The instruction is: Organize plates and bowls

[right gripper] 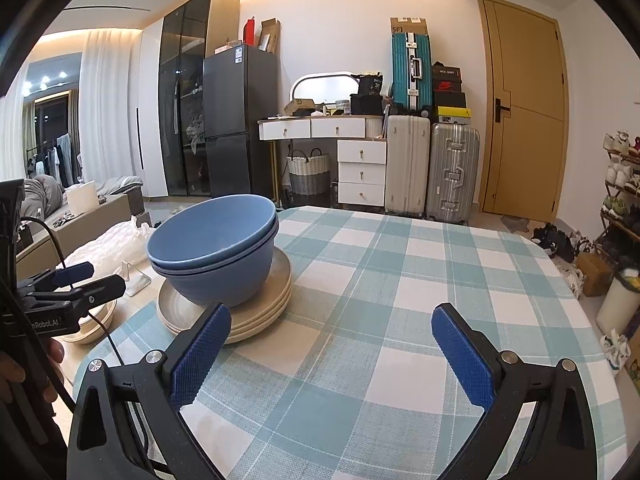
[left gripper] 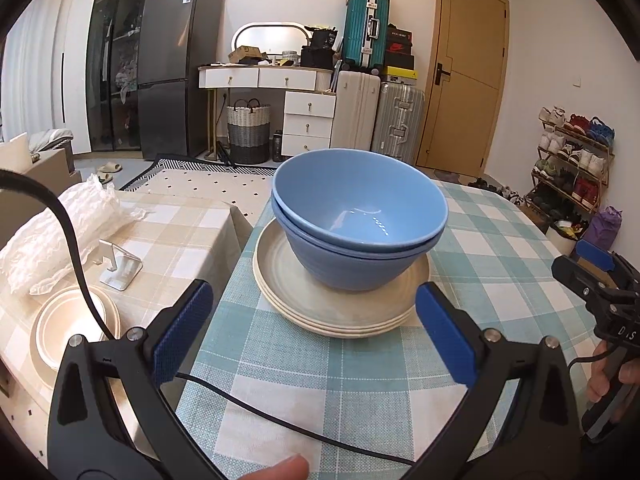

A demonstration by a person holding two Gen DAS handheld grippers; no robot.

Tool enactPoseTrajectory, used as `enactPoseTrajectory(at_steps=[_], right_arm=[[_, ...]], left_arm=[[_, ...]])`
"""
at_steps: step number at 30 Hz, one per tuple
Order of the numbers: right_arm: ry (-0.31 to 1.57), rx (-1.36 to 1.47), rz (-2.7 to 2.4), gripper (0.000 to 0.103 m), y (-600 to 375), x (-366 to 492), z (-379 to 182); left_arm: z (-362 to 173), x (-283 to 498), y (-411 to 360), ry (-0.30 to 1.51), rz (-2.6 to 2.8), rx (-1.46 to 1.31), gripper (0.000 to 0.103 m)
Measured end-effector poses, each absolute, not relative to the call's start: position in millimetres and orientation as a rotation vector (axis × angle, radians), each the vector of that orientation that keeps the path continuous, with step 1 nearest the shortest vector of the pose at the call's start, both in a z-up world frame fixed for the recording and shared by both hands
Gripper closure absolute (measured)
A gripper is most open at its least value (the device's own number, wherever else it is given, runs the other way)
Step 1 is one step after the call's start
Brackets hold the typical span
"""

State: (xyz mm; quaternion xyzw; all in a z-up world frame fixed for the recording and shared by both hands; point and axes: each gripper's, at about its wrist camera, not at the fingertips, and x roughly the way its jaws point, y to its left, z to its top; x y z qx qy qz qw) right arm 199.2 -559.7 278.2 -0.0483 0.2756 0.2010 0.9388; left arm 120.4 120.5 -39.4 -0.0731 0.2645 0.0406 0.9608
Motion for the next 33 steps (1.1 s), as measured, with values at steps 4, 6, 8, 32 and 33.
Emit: enactPoseTrajectory(at_steps=[4, 6, 8, 32, 33], right_arm=[[0.555, -0.119, 0.404, 0.001, -557.3, 199.5, 278.2], [0.545, -0.108, 0.402, 0.001, -557.3, 198.8, 278.8], [0.541, -0.100, 0.405, 0.001, -556.6, 197.9, 278.9], [0.540, -0.098, 0.409, 0.001, -550.3, 191.4, 274.8], [0.539, -0.097, 0.408, 0.001, -550.0, 191.2, 273.9]], left_arm=[[-40.7, 121.6, 125.4, 0.533, 0.078, -0.160, 0.002], [-39.6, 121.3, 125.9, 0.535, 0.088, -0.151, 0.002], [-38.8, 120.2, 128.1, 0.524, 0.099, -0.150, 0.002], [-44.9, 123.2, 116.5, 0.529, 0.067, -0.116, 0.002], [-45.4, 123.2, 115.7, 0.527, 0.065, -0.113, 0.002]])
